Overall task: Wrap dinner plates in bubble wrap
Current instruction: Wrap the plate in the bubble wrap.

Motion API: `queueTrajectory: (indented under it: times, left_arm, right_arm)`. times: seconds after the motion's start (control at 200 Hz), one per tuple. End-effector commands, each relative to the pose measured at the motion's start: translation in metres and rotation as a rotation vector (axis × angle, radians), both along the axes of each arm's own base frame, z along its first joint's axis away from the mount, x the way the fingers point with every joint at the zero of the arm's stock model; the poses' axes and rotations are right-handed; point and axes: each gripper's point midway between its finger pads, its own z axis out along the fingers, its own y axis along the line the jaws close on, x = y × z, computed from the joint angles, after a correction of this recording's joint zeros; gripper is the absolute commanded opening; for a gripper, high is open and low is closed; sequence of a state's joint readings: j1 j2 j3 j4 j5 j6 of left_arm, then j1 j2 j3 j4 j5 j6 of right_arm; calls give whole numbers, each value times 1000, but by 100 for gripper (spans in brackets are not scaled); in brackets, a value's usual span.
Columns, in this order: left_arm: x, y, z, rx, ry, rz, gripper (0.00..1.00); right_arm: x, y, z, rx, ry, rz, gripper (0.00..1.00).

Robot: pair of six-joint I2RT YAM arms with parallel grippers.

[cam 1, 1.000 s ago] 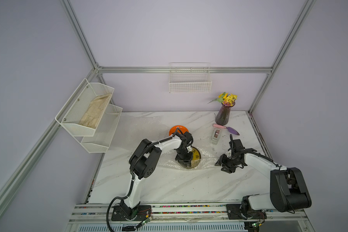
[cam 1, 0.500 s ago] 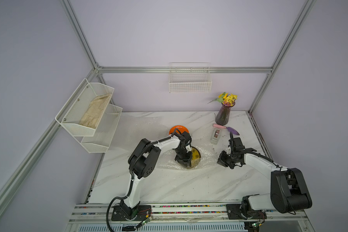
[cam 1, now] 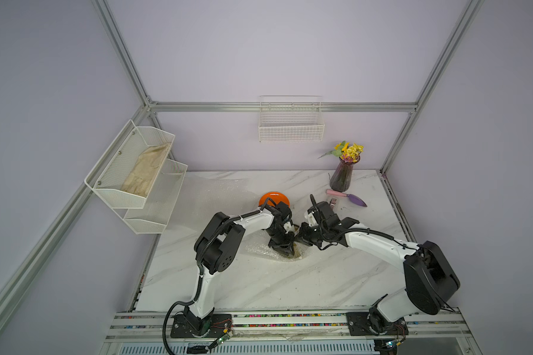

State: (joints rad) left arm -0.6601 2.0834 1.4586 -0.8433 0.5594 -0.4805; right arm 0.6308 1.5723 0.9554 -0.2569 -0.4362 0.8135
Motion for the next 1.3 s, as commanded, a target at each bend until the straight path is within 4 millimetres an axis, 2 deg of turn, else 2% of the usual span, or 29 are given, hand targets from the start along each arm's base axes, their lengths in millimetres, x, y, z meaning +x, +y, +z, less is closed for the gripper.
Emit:
queueTrajectory:
  times: [0.0,0.11,0.23,0.285,0.395,0.49,0.625,0.725,0.86,0.965,1.09,1.225,1.295]
  left_arm:
    - [-3,16,-19,77,1,29,26]
    - [10,18,6,44,-43,73,26]
    - [28,29,45,17,-120,139,25]
    - [29,33,52,9,-123,154,26]
    - [21,42,35,52,-66,156,23]
    - [16,47,15,82,-44,167,17]
    - [13,49,-4,96,-19,175,8]
    - [13,47,-6,85,-16,189,5]
    - [13,45,-9,78,-6,198,2]
    - [13,46,-11,84,-3,208,2]
    - [19,45,0,80,-33,222,1]
    - [37,37,38,49,-104,225,2]
    - [46,26,57,-4,-126,224,3]
  right_arm:
    - [-4,11,-24,44,78,-49,0]
    - [-8,0,-45,-25,104,-70,0]
    - [-11,-6,-57,-69,114,-67,0]
    - [-12,-7,-61,-81,127,-65,0]
    - [-10,-7,-59,-84,120,-63,0]
    - [-4,0,-48,-57,94,-47,0]
    - [-1,19,-30,47,75,-7,0]
    - [-4,41,-19,152,77,57,0]
    - [-24,57,-45,209,193,127,0]
    - [-33,49,-66,170,240,120,0]
    - [-42,35,-87,87,280,109,0]
    - [-46,32,-92,72,296,110,0]
    - [-46,33,-92,72,294,116,0]
